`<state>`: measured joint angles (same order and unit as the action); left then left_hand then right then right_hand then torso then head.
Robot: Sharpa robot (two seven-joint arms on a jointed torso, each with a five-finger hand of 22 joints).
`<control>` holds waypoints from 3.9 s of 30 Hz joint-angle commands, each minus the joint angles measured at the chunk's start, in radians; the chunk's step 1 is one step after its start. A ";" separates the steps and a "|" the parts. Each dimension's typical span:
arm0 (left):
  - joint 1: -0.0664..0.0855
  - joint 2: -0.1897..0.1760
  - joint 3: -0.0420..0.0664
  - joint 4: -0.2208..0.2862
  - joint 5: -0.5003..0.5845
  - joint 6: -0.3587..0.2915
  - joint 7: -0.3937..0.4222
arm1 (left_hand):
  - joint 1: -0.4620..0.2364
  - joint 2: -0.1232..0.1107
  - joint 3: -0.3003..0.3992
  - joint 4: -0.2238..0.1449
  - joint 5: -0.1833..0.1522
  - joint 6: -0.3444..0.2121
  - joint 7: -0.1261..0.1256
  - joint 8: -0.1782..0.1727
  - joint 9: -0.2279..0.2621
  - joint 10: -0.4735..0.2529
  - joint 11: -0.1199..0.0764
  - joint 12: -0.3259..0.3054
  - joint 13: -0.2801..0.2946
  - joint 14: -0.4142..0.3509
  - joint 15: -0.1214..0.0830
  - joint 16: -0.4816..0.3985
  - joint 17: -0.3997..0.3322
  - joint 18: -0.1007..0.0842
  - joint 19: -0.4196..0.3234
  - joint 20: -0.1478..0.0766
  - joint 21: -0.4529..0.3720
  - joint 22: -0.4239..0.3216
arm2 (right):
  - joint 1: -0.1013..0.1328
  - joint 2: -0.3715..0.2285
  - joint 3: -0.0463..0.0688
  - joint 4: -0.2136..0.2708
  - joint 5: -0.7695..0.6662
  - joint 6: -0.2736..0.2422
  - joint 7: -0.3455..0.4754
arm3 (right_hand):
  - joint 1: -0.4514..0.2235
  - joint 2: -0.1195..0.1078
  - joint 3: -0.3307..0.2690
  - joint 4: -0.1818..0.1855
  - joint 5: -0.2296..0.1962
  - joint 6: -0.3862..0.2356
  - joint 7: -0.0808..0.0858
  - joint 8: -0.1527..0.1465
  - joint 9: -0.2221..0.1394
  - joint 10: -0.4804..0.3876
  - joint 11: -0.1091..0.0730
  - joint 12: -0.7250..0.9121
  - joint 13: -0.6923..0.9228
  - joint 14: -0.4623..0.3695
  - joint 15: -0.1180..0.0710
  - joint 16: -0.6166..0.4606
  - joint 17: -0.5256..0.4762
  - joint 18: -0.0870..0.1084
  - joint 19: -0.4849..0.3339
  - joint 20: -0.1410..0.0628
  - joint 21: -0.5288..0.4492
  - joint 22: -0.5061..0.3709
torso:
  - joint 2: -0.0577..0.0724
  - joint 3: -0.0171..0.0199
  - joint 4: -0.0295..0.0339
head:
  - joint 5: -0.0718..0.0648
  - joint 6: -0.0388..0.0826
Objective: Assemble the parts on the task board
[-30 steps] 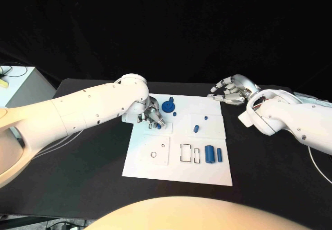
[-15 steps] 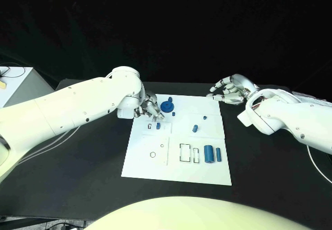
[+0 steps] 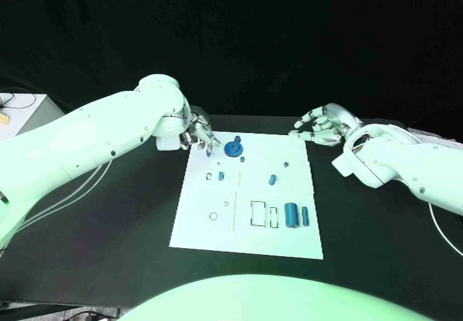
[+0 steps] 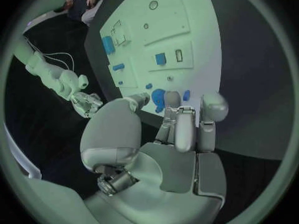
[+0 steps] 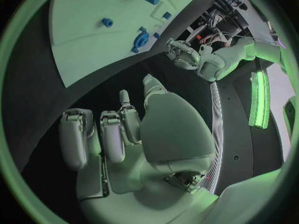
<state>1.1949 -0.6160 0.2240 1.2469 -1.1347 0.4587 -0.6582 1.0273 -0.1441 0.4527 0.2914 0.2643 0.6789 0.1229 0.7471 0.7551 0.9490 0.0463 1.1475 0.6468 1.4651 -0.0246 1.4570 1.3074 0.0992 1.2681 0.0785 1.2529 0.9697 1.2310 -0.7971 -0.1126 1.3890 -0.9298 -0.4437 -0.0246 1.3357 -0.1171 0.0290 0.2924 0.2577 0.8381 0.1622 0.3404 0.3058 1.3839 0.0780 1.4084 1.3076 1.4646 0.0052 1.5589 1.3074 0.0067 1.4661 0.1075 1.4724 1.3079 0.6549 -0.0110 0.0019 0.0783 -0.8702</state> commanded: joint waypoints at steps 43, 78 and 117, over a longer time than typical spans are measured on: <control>0.002 0.111 -0.033 -0.292 -0.076 -0.029 0.099 | 0.009 -0.006 -0.046 0.002 -0.004 0.015 0.004 -0.027 -0.062 0.024 0.006 0.018 0.005 0.036 0.012 0.020 0.108 0.014 0.021 0.012 0.017 0.035 | 0.000 0.002 0.000 0.002 -0.004 -0.012 0.022 | -0.009 0.001 -0.004 -0.001 0.007 -0.009 -0.002 0.007 0.001 -0.008 0.000 -0.007 0.090 0.098 -0.004 -0.007 0.236 0.018 0.069 -0.007 -0.011 0.203 | 0.014 -0.0028 -0.0068 | 0.020 0.040; 0.002 0.110 -0.046 -0.278 -0.042 0.026 0.102 | 0.015 0.011 -0.051 -0.001 -0.001 0.039 -0.002 -0.017 -0.071 0.034 0.002 0.024 0.011 0.037 0.009 0.023 0.111 0.013 0.023 0.011 0.022 0.043 | 0.000 0.005 0.000 0.000 -0.006 -0.010 0.022 | -0.009 0.002 -0.003 -0.002 0.008 -0.009 -0.002 0.008 0.001 -0.007 0.000 -0.006 0.091 0.098 -0.004 -0.007 0.236 0.018 0.069 -0.007 -0.011 0.203 | 0.015 -0.0032 -0.0071 | 0.018 0.034; 0.002 0.108 -0.049 -0.279 0.014 0.014 0.119 | 0.225 0.052 0.239 -0.076 0.006 0.031 -0.031 0.111 -0.036 0.062 -0.027 0.026 -0.005 0.043 -0.016 0.037 0.120 0.009 0.031 -0.010 0.040 0.073 | 0.000 0.008 0.000 -0.002 -0.007 -0.007 0.022 | -0.008 0.006 -0.001 -0.002 0.010 -0.009 -0.003 0.009 0.002 -0.006 0.000 -0.005 0.092 0.098 -0.005 -0.007 0.236 0.018 0.070 -0.007 -0.010 0.203 | 0.016 -0.0028 -0.0070 | 0.018 0.027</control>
<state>1.1961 -0.5083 0.1746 0.9661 -1.1417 0.4689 -0.5564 1.2442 -0.0937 0.6102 0.2878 0.2706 0.7141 0.0933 0.8555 0.7015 1.0053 0.0222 1.1728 0.6432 1.4651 -0.0321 1.4894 1.3074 0.1078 1.3007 0.0753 1.2886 1.0416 1.2314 -0.7901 -0.1127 1.3871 -0.9296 -0.4561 -0.0137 1.3358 -0.1172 0.0291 0.2923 0.2616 0.8345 0.1585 0.3441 0.3066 1.3840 0.0781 1.4084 1.3079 1.4646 0.0052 1.5551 1.3078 0.0067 1.4661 0.1075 1.4656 1.3075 0.6706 -0.0137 -0.0051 0.0952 -0.8422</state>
